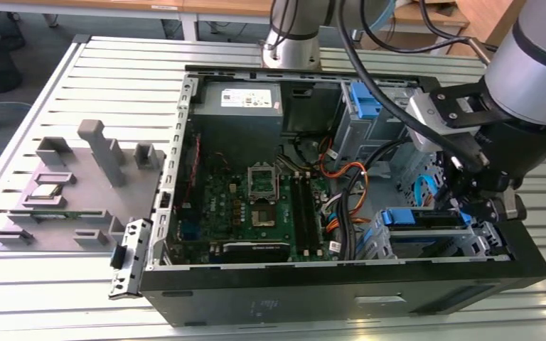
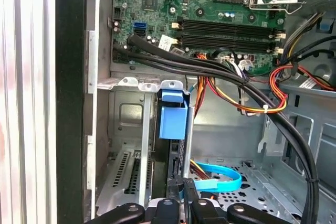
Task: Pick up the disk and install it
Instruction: 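Insert the first disk wire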
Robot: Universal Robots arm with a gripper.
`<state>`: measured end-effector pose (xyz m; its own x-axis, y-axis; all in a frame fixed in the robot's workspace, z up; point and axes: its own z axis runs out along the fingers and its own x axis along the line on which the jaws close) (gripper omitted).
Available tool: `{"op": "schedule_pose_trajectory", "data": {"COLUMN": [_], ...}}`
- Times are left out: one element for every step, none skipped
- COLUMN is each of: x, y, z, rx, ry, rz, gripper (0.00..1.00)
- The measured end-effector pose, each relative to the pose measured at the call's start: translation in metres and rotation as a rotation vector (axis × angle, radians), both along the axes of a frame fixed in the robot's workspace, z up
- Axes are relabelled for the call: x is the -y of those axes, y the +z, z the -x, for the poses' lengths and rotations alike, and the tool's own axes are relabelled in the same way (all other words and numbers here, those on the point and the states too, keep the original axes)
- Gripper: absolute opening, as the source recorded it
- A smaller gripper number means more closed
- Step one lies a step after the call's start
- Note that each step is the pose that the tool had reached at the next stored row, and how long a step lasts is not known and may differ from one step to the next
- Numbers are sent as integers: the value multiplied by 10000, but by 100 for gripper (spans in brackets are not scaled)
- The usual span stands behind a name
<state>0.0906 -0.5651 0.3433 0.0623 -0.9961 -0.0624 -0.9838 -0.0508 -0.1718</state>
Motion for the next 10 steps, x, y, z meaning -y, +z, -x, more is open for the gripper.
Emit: {"op": "schedule_pose_trajectory", "data": {"x": [7, 12, 13, 13, 13, 13, 14, 15, 17, 19], "y": [-6, -11, -12, -13, -13, -12, -12, -13, -14, -16], "z": [6, 13, 18, 18, 18, 18, 18, 20, 25, 30], "rx": [44, 87, 115, 117, 117, 118, 118, 120, 153, 220], "ry": [2, 4, 7, 8, 8, 9, 8, 10, 8, 8], "rz": [-5, -14, -24, -30, -30, -29, -29, -39, -74, -109], "gripper": [16, 16, 16, 16, 16, 16, 16, 16, 16, 16]}}
